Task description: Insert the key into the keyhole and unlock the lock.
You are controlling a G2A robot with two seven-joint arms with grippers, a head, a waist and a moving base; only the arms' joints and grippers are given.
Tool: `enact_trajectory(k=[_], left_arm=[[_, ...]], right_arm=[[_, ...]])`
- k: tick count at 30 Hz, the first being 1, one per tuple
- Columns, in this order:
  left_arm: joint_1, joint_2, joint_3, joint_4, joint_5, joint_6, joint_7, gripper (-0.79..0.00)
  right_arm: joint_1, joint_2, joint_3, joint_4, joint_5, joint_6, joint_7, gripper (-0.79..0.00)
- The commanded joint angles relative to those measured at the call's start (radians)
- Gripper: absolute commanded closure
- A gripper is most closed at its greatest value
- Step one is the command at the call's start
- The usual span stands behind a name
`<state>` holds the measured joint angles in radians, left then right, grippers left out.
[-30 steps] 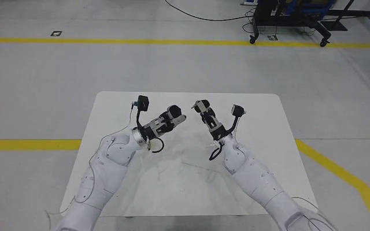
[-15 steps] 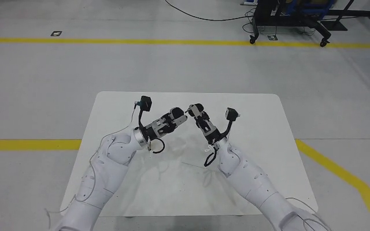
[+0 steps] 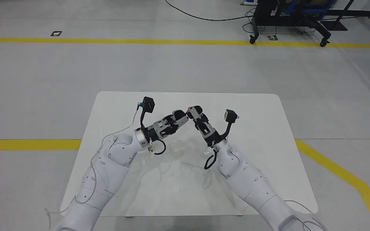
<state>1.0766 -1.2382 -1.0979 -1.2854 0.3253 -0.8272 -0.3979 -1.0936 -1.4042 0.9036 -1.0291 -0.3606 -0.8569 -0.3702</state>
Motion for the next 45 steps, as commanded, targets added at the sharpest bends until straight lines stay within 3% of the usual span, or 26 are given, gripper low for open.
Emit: enact_trajectory(k=[1,9,14,22,25,29,39,40,41,42,45], left_arm=[[0.001,0.001,-0.002,-0.001,0.01,0.008,0.007,-0.182],[0.004,0.004,-0.012,-0.003,0.004,0.01,0.022,-0.28],[0.006,0.007,-0.018,-0.004,-0.003,0.011,0.022,-0.308],[0.004,0.006,0.001,-0.005,-0.035,-0.013,0.001,-0.332],[0.001,0.007,0.003,-0.002,-0.038,-0.012,-0.003,-0.28],[0.0,0.008,0.0,0.0,-0.029,-0.005,0.002,0.0],[0.0,0.01,-0.001,-0.001,0.008,0.026,0.014,0.0],[0.002,0.01,-0.001,-0.003,0.01,0.028,0.02,0.0],[0.002,0.01,-0.004,-0.004,0.011,0.03,0.029,0.0],[0.003,0.01,-0.007,-0.004,0.016,0.033,0.037,0.0],[0.006,0.012,-0.012,-0.008,0.017,0.035,0.048,0.0]], right_arm=[[-0.005,-0.001,0.007,-0.006,-0.003,-0.003,0.001,0.0],[-0.031,0.0,0.05,-0.033,-0.026,-0.012,-0.006,0.0],[-0.05,-0.003,0.048,-0.054,0.044,-0.065,0.049,0.0],[-0.038,-0.014,0.04,-0.04,0.078,-0.041,0.122,0.0],[-0.034,-0.018,0.045,-0.031,0.068,-0.034,0.121,0.0],[-0.033,-0.021,0.053,-0.027,0.058,-0.037,0.12,0.0],[-0.04,-0.026,0.075,-0.033,0.031,-0.035,0.129,0.0],[-0.041,-0.027,0.075,-0.034,0.033,-0.037,0.136,-0.031],[-0.041,-0.027,0.077,-0.033,0.036,-0.036,0.142,-0.594],[-0.041,-0.027,0.078,-0.033,0.038,-0.036,0.147,-0.785],[-0.045,-0.028,0.086,-0.033,0.05,-0.04,0.153,-0.785]])
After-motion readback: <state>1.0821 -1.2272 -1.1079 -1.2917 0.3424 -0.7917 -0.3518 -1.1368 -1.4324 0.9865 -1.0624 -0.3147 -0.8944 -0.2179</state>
